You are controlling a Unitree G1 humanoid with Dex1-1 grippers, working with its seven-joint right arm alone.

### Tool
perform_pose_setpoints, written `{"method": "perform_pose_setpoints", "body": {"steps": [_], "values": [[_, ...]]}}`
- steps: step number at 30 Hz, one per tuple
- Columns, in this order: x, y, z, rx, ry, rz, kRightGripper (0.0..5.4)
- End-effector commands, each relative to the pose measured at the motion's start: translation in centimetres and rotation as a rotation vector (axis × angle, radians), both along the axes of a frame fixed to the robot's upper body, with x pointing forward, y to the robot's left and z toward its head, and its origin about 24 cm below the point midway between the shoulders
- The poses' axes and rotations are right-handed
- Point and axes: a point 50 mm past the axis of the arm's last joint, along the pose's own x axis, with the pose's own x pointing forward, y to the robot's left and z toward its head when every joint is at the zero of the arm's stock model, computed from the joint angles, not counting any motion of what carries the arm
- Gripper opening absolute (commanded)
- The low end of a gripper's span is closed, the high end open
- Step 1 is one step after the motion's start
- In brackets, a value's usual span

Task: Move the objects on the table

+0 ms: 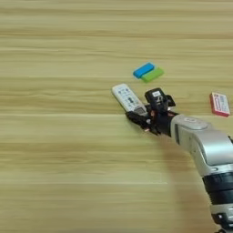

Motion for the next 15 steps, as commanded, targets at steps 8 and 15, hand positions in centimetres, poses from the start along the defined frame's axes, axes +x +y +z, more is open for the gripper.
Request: {"method": "perform_pose_setpoints", "body": {"steps": [8, 15], "values": [[0.62, 0.0, 1.49, 0.023, -0.064, 0.016, 2.9], [0.84, -0.02, 2.16, 0.076, -0.095, 0.0, 2.9]]}}
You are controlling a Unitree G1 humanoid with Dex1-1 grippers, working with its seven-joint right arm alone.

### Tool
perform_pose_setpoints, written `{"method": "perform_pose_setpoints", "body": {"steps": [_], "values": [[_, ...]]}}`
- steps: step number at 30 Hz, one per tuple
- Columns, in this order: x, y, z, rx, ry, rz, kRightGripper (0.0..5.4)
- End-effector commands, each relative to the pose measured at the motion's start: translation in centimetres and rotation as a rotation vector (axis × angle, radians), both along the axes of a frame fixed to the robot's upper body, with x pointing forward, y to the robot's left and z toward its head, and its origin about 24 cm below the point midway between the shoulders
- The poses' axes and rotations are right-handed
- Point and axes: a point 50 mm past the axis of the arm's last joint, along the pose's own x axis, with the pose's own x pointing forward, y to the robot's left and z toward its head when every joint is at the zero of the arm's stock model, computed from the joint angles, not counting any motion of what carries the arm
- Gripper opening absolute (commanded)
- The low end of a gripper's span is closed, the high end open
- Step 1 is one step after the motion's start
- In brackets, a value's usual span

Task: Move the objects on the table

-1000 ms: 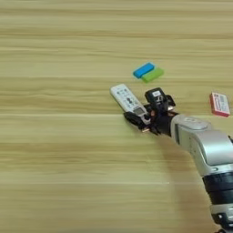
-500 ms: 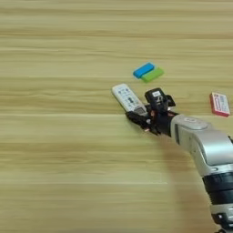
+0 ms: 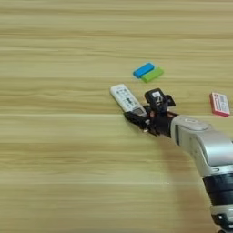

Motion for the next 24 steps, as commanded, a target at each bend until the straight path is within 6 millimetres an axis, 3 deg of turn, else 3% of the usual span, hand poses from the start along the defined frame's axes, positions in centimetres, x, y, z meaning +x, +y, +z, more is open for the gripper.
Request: {"method": "perform_pose_setpoints", "body": {"steps": [1, 24], "values": [[1.0, -0.1, 2.2, 0.015, -0.104, -0.008, 2.9], [2.3, -1.9, 4.4, 0.072, -0.254, -0.167, 2.9]]}}
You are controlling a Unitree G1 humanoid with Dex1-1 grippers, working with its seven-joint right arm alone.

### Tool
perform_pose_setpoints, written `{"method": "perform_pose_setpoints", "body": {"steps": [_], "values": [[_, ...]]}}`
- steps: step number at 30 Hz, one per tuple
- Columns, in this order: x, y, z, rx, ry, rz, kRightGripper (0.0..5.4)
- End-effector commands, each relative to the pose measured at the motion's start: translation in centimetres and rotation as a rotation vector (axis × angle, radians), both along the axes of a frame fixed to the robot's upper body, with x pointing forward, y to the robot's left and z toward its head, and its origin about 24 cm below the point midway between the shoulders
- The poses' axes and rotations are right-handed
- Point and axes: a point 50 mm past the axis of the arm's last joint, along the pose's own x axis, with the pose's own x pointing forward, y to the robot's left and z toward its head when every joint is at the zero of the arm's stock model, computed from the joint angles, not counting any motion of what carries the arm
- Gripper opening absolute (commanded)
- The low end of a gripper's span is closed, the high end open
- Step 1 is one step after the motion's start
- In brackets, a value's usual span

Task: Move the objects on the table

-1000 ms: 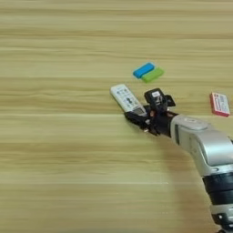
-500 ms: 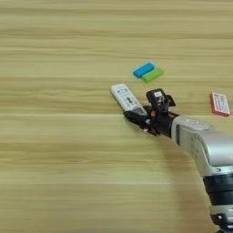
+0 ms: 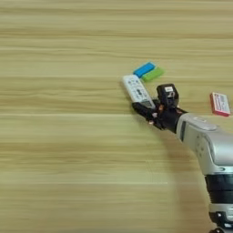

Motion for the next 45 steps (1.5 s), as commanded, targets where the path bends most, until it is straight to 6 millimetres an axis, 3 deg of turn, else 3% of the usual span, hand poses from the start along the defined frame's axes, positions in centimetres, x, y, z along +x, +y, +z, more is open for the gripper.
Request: {"method": "perform_pose_setpoints", "body": {"steps": [1, 14, 45], "values": [[1.8, -0.2, 3.8, -0.004, -0.191, -0.026, 2.9], [2.6, -2.9, 5.3, -0.067, -0.306, -0.222, 2.9], [3.3, -7.5, 4.8, -0.187, -0.279, -0.467, 2.9]]}}
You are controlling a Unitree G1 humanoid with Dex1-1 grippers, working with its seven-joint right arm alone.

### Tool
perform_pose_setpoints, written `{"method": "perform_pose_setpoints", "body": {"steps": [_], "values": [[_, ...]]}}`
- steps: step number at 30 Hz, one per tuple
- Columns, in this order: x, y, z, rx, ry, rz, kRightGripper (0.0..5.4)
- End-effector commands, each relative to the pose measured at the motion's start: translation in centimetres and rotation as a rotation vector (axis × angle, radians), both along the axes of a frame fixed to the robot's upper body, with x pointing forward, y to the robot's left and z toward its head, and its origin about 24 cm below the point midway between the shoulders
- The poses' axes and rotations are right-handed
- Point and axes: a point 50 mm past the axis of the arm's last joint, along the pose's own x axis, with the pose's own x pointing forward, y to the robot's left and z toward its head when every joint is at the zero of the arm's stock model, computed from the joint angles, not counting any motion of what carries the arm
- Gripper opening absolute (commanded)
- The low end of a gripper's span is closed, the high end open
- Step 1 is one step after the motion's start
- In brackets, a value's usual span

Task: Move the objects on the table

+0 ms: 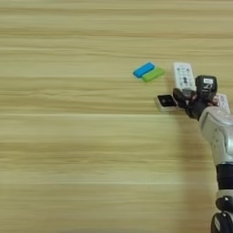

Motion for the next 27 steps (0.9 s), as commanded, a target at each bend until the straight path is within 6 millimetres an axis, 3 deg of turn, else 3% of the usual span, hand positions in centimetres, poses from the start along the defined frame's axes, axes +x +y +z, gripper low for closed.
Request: {"method": "perform_pose_setpoints", "body": {"steps": [1, 10, 27], "values": [[1.7, -1.2, 4.1, -0.073, -0.156, -0.025, 2.9], [1.9, -1.9, 3.3, -0.096, -0.114, -0.048, 2.9], [1.9, -1.2, 2.3, -0.087, -0.051, 0.019, 2.9]]}}
